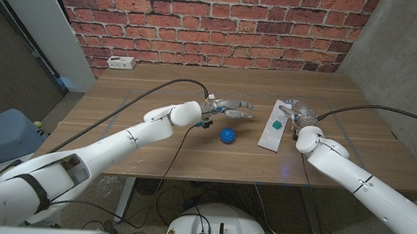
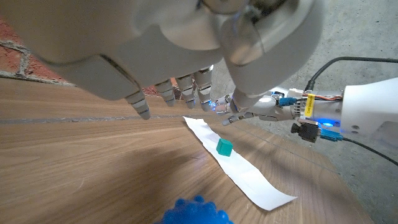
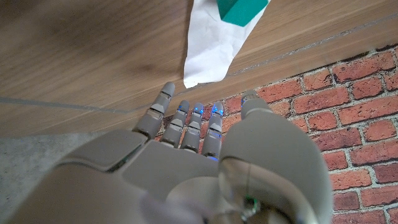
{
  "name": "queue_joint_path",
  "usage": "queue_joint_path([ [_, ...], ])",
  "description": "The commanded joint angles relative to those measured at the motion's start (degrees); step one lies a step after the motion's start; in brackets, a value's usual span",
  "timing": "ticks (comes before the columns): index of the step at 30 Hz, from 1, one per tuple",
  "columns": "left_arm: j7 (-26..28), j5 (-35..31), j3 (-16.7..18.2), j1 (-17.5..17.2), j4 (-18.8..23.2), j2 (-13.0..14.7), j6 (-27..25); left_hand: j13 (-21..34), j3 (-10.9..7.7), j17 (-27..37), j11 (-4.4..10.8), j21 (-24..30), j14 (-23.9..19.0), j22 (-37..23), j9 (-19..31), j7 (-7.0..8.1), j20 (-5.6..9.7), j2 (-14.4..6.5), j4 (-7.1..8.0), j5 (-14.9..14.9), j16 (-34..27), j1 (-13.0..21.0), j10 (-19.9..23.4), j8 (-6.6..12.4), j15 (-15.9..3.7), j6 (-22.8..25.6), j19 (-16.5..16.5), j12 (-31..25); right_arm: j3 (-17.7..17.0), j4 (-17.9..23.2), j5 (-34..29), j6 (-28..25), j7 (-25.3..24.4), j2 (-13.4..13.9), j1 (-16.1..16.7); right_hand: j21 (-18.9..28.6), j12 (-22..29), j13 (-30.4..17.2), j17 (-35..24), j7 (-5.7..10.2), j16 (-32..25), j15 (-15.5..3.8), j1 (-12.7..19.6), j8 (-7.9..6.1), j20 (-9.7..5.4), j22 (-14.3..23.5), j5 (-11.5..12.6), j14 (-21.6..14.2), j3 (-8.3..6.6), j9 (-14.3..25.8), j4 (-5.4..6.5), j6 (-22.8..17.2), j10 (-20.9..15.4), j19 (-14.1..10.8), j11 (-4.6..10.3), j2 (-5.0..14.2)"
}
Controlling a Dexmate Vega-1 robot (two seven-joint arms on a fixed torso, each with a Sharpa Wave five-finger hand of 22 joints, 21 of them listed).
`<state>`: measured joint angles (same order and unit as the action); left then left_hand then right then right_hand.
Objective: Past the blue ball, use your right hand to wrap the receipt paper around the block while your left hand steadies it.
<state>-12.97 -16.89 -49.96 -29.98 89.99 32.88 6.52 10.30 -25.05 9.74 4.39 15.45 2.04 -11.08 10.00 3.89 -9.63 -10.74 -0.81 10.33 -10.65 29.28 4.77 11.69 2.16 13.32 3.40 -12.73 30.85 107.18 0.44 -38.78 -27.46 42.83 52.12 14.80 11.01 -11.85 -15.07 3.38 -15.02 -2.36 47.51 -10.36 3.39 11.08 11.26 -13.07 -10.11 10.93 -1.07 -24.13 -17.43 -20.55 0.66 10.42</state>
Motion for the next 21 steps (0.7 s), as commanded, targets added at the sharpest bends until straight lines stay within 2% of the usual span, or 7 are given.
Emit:
queue_joint_path([
  [1,-1.61,-5.33,-1.94,-0.05,2.79,0.03,0.94,0.12,-0.76,0.17,0.04,-0.13,-0.18,-0.09,0.23,0.22,-0.25,-0.32,-0.03,0.11,0.08,0.70,1.03,0.42,0.14,1.00,0.06,-0.38,0.63,-1.97,0.27,0.68,0.97,-0.37,-1.66,-0.33,-0.04,-0.20,-0.10,-0.09,0.03,-1.78,-0.34,-0.09,-0.18,0.06,0.32,0.23,-0.43,0.07,0.02,0.48,0.08,0.27,0.14,-0.09],
  [6,-2.20,-7.58,-2.57,-0.40,3.77,0.29,1.45,0.12,-1.25,0.16,0.03,-0.20,-0.18,-0.10,0.23,0.26,-0.32,-0.39,-0.08,0.11,0.11,0.90,1.17,0.22,0.18,1.01,0.11,-0.29,-0.26,-1.41,1.02,0.93,0.30,-0.38,-0.57,-0.34,0.06,-0.21,-0.17,-0.10,0.02,-1.84,-0.46,-0.19,-0.23,0.08,0.32,0.35,-0.53,0.08,0.02,0.52,0.09,0.31,-0.25,-0.10],
  [12,-2.86,-9.87,-3.20,-0.93,4.54,0.22,1.25,0.13,-2.49,0.25,-0.12,-0.25,-0.19,-0.13,0.25,0.10,-0.64,-1.23,0.13,0.24,0.06,1.38,1.34,-0.08,0.38,0.97,0.11,-0.14,-0.74,-1.05,1.58,0.49,-0.07,-0.38,-0.14,-0.34,0.09,-0.21,-0.21,-0.12,-0.03,-1.80,-0.51,-0.25,-0.27,0.09,0.34,0.36,-0.67,0.08,-0.05,0.63,0.28,0.31,0.18,-0.12],
  [21,-4.67,-11.16,-3.87,-1.20,4.61,-0.31,1.04,0.13,-4.58,0.35,-0.14,-0.25,-0.29,-0.18,0.30,-0.29,-0.48,-1.42,0.64,0.39,-0.04,2.10,2.33,-0.20,0.22,1.67,-0.07,-0.19,1.17,-1.50,0.35,-4.82,0.83,-0.44,-3.34,-0.55,-0.24,-0.22,-0.25,-0.11,0.27,-1.49,-1.17,0.15,0.14,0.13,0.11,1.28,-0.46,0.08,-0.08,2.62,1.90,0.88,0.52,-0.85],
])
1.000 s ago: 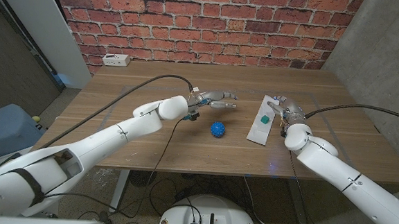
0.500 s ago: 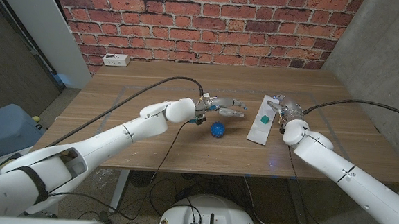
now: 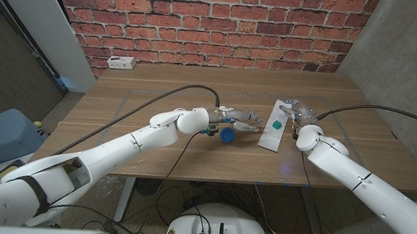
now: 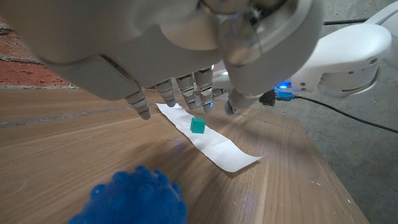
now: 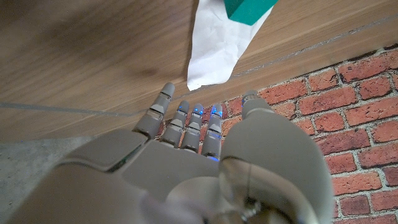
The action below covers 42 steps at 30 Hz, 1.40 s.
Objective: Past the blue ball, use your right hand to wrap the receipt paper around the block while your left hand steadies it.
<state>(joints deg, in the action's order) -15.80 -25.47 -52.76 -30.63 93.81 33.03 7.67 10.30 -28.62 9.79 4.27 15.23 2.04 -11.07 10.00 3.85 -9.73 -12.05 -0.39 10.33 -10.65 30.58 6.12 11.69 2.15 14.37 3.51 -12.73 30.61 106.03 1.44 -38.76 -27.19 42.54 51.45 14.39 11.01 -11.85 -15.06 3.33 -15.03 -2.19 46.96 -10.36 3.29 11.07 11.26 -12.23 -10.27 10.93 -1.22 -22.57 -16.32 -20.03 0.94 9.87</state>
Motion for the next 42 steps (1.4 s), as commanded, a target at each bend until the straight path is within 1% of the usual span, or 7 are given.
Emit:
queue_joint_path([
  [1,-1.84,-2.79,-1.13,-0.60,0.75,-0.53,-0.15,0.14,-1.15,0.31,-0.05,-0.04,-0.31,-0.20,0.31,-0.26,-0.33,-0.09,0.26,0.39,-0.04,0.83,1.04,-0.21,0.20,0.68,-0.17,-0.19,1.64,-0.61,-0.84,-5.68,0.42,-0.43,-3.17,-0.20,-0.31,-0.22,-0.26,-0.03,0.37,-1.73,-0.76,0.12,0.34,0.15,0.03,0.70,-0.24,0.08,0.06,1.29,1.22,0.54,0.07,-0.42],
  [4,-2.03,-3.04,-1.26,-0.64,0.53,-0.77,-0.12,0.14,-1.66,0.32,-0.18,-0.06,-0.32,-0.21,0.32,-0.34,-0.39,0.00,0.42,0.38,-0.04,0.94,1.39,-0.25,0.21,0.85,-0.17,-0.22,2.61,-1.80,-1.27,-7.87,0.93,-0.89,-4.97,-0.35,-0.40,-0.22,-0.23,0.14,0.65,-1.50,-0.91,0.10,0.34,0.16,-0.11,1.44,-0.20,0.09,-0.05,1.83,1.96,0.93,0.50,-0.56],
  [10,-2.19,-3.86,-1.49,-0.73,0.60,-1.05,-0.36,0.15,-2.31,0.37,-0.24,-0.08,-0.30,-0.22,0.33,-0.48,-0.39,-0.03,0.74,0.36,-0.05,1.01,1.57,-0.29,0.23,1.08,-0.21,-0.15,4.17,-4.65,-1.26,-9.49,2.74,-1.27,-7.98,-1.10,-0.67,-0.23,-0.05,-0.05,1.98,-0.49,-1.06,0.03,0.13,0.18,-0.46,4.79,-0.21,0.13,-0.56,3.34,4.68,2.97,0.02,-0.80],
  [15,-2.80,-4.86,-2.03,-0.40,0.47,-1.43,-0.65,0.15,-2.95,0.42,-0.41,-0.11,-0.20,-0.24,0.35,-0.45,-0.44,-0.18,1.08,0.35,-0.05,1.11,1.56,-0.41,0.22,1.06,-0.18,-0.04,5.02,-6.84,-0.87,-9.55,4.04,-1.61,-9.83,-1.61,-0.71,-0.24,0.03,-0.14,2.58,0.24,-1.31,0.11,0.19,0.17,-0.66,6.60,-0.20,0.14,-0.76,4.80,6.44,4.47,-0.10,-0.83],
  [19,-3.33,-6.08,-2.71,0.12,0.13,-1.89,-0.93,0.16,-3.81,0.50,-0.50,-0.16,-0.15,-0.26,0.37,-0.53,-0.56,-0.47,1.51,0.39,-0.10,1.31,1.63,-0.49,0.33,1.14,-0.11,0.06,6.34,-8.48,-1.03,-9.55,5.36,-1.58,-11.48,-1.78,-0.77,-0.24,0.05,-0.05,2.79,0.15,-1.54,0.22,0.20,0.16,-0.74,7.36,-0.16,0.15,-0.78,5.79,7.49,5.05,-0.45,-0.82],
  [28,-4.28,-7.03,-3.63,1.18,-1.04,-3.10,-1.13,0.18,-5.67,0.58,-0.41,-0.21,0.00,-0.30,0.41,-0.35,-0.53,-0.60,2.31,0.49,-0.16,1.87,1.54,-0.71,0.28,1.07,-0.06,0.33,8.80,-13.21,-1.77,-10.92,6.98,-2.73,-15.29,-1.76,-0.67,-0.23,0.07,0.08,2.80,0.20,-1.78,0.06,0.04,0.16,-0.78,7.71,-0.15,0.16,-0.81,6.25,8.29,5.19,-0.08,-0.77],
  [42,-4.93,-6.96,-3.90,1.87,-1.81,-3.53,-1.92,0.19,-6.44,0.50,-0.27,-0.28,0.10,-0.32,0.44,-0.29,-0.35,-0.02,2.65,0.32,-0.15,2.10,1.61,-0.89,0.15,0.90,0.05,0.48,13.32,-20.86,-3.85,-11.82,9.66,-5.18,-21.30,-1.55,-0.24,-0.22,0.19,-0.17,2.65,-0.25,-1.08,-0.57,-0.37,0.16,-0.66,7.75,-0.79,0.17,-1.40,5.42,8.48,4.94,0.03,-0.21],
])
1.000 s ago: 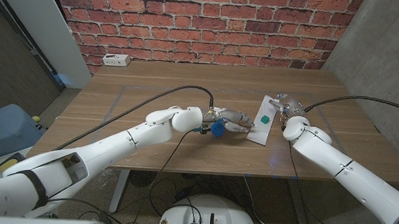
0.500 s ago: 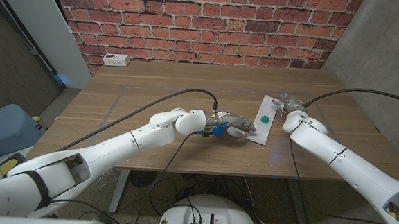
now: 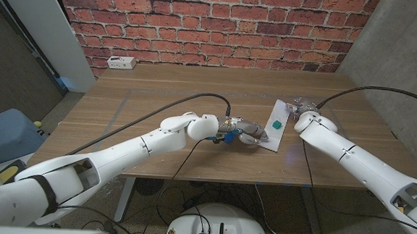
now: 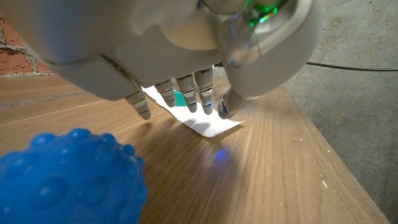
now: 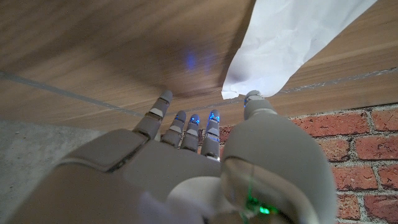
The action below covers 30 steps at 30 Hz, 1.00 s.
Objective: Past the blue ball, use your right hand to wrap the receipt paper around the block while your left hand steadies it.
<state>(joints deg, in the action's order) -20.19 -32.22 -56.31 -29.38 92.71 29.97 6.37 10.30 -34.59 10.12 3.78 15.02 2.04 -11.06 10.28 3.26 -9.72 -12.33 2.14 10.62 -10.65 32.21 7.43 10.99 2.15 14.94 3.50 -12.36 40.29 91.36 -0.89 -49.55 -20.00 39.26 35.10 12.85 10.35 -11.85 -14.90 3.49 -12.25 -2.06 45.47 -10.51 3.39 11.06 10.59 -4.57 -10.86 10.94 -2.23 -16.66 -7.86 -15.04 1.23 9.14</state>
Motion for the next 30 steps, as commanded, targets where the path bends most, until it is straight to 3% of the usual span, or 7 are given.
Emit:
queue_joint_path([
  [1,-0.57,-0.09,-0.33,0.64,-0.79,-0.50,-0.68,0.19,-0.50,0.16,0.20,-0.07,0.11,-0.34,0.16,0.32,-0.41,0.31,0.16,0.00,-0.15,0.46,0.29,-0.21,0.13,0.28,0.06,0.12,3.94,-6.75,-1.61,-1.10,2.74,-2.08,-5.34,0.01,0.46,-0.22,0.02,-0.31,-0.15,-0.37,0.41,-0.49,-0.44,0.17,0.01,0.10,-0.21,0.17,-0.41,-0.63,0.01,-0.07,-0.22,0.53],
  [12,-0.65,0.46,-0.36,1.11,-1.49,-0.58,-0.63,0.20,-0.70,0.12,0.20,-0.11,0.13,-0.34,0.17,0.34,-0.35,0.44,0.35,-0.14,-0.16,0.45,0.13,-0.27,0.18,0.22,0.09,0.28,6.12,-10.93,-1.96,-2.12,4.99,-3.39,-7.93,0.17,0.97,-0.19,0.13,-1.13,-0.38,-0.18,0.26,-1.66,-0.24,0.16,-0.17,-0.04,-0.24,0.21,-0.68,-3.81,-0.53,-0.24,-0.62,0.27],
  [20,-0.69,0.63,-0.59,1.75,-2.40,-0.86,-0.23,0.20,-0.84,0.11,0.12,-0.15,0.17,-0.35,0.18,0.20,-0.40,0.47,0.50,-0.23,-0.16,0.44,-0.05,-0.36,0.15,0.04,0.15,0.40,6.41,-10.36,-2.53,-0.96,4.42,-2.85,-7.40,0.60,1.78,-0.10,0.49,-2.11,-0.94,-0.29,0.56,-3.95,-0.07,0.12,-0.22,-1.18,-0.55,0.46,-1.55,-11.33,-2.40,-1.02,-1.09,0.10],
  [25,-0.72,0.57,-0.76,2.14,-2.89,-1.03,-0.11,0.21,-0.91,0.13,0.11,-0.18,0.28,-0.36,0.18,0.19,-0.37,0.47,0.72,-0.31,-0.15,0.35,-0.31,-0.50,-0.01,-0.33,0.19,0.54,5.78,-9.26,-3.21,3.04,2.73,-1.94,-5.79,1.22,2.40,0.04,1.27,-2.13,-1.76,-1.66,3.98,-6.67,-0.30,0.00,0.18,-3.88,-1.77,0.88,-4.56,-18.99,-5.85,-2.73,-0.08,-0.55],
  [30,-0.76,0.40,-0.87,2.37,-3.14,-1.07,-0.37,0.22,-0.97,0.14,0.13,-0.21,0.40,-0.36,0.19,0.23,-0.32,0.47,0.91,-0.38,-0.14,0.27,-0.43,-0.57,-0.06,-0.55,0.26,0.61,3.76,-8.71,-2.38,7.67,1.85,-1.45,-4.03,1.58,2.65,0.10,1.72,-1.95,-1.97,-2.32,6.75,-7.74,-0.54,-0.08,0.49,-5.00,-2.45,1.06,-6.54,-21.40,-7.87,-3.92,0.35,-1.29],
])
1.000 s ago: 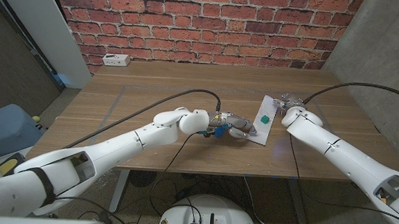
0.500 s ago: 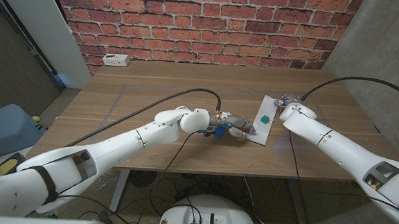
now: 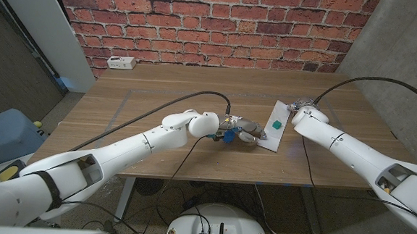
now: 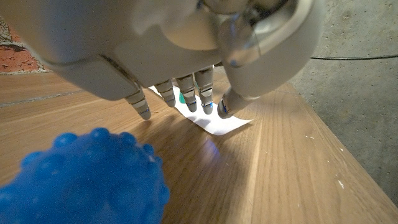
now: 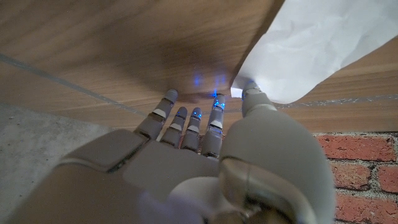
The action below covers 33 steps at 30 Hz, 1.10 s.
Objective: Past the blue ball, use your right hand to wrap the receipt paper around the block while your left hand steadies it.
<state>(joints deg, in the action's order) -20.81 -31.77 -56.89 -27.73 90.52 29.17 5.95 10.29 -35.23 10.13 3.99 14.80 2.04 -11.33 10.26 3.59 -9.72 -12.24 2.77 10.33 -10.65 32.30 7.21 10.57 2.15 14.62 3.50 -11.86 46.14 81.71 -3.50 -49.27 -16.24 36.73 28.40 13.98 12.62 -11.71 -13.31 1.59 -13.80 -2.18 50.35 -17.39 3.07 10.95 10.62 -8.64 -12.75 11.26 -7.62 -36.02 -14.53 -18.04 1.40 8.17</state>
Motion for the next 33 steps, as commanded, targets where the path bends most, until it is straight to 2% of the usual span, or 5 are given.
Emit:
queue_joint_path([
  [1,-0.19,-0.04,-0.32,0.78,-1.04,-0.28,0.04,0.22,-0.35,0.13,-0.10,-0.01,0.50,-0.09,0.20,-0.09,-0.29,0.39,0.30,-0.10,-0.10,0.17,-0.23,-0.16,-0.15,-0.23,0.28,0.13,-2.55,1.03,0.56,8.40,-1.87,1.21,3.00,0.50,0.40,-0.03,0.19,-0.18,-0.51,-2.31,2.26,-1.08,-0.28,0.02,0.49,-1.23,-0.64,0.77,-1.34,-2.57,-1.52,-1.13,0.35,-0.40],
  [6,0.01,0.02,-0.38,0.94,-1.44,-0.35,0.18,0.22,-0.41,0.12,-0.21,-0.05,0.61,-0.09,0.21,-0.02,-0.35,0.43,0.44,-0.15,-0.08,0.12,-0.43,-0.18,-0.22,-0.37,0.37,0.22,-3.75,1.49,1.70,10.71,-0.23,1.70,3.47,0.53,0.31,-0.01,0.24,-0.72,-0.50,-1.66,1.49,-1.38,0.22,-0.02,0.33,-1.33,0.15,0.84,-0.89,-3.25,-2.17,-1.42,-0.77,-1.46],
  [12,0.14,-0.01,-0.55,1.32,-2.08,-0.56,0.42,0.23,-0.51,0.09,-0.36,-0.08,0.69,-0.09,0.21,-0.02,-0.28,0.45,0.55,-0.18,-0.06,0.10,-0.65,-0.23,-0.33,-0.59,0.39,0.32,-3.90,2.26,0.69,11.10,-1.02,1.56,3.90,0.33,0.19,-0.02,0.33,-1.37,-0.46,-1.62,1.59,-2.87,0.51,-0.06,0.68,-1.48,0.48,1.02,-0.96,-6.57,-3.18,-1.27,-0.24,-1.92],
  [22,0.19,0.25,-0.73,1.79,-2.98,-0.82,0.83,0.24,-0.46,0.05,-0.41,-0.10,0.83,-0.10,0.22,-0.01,-0.24,0.72,0.80,-0.30,-0.04,-0.13,-0.94,-0.42,-0.38,-1.45,0.39,0.43,-5.72,2.26,0.47,13.97,-3.75,0.76,5.41,0.85,0.76,-0.08,0.26,-1.46,-1.86,-4.53,10.09,-10.60,-1.92,-0.07,0.83,-4.69,-2.35,3.23,-2.43,-18.74,-9.41,-3.66,1.88,-0.08],
  [33,0.26,0.93,-0.62,1.71,-2.80,-0.55,1.70,0.25,-0.01,0.05,-0.26,-0.19,0.79,-0.11,0.22,0.04,-0.12,1.15,1.18,-0.46,-0.09,-0.68,-0.88,-0.35,-0.50,-1.63,0.56,0.39,-7.11,2.59,-2.18,14.53,-10.99,-0.96,7.48,1.40,1.67,-0.17,-0.06,-3.35,-3.20,-7.72,12.51,-12.26,-4.51,0.00,0.45,-7.27,-2.53,3.62,-1.52,-20.41,-14.29,-5.26,3.12,0.35],
])
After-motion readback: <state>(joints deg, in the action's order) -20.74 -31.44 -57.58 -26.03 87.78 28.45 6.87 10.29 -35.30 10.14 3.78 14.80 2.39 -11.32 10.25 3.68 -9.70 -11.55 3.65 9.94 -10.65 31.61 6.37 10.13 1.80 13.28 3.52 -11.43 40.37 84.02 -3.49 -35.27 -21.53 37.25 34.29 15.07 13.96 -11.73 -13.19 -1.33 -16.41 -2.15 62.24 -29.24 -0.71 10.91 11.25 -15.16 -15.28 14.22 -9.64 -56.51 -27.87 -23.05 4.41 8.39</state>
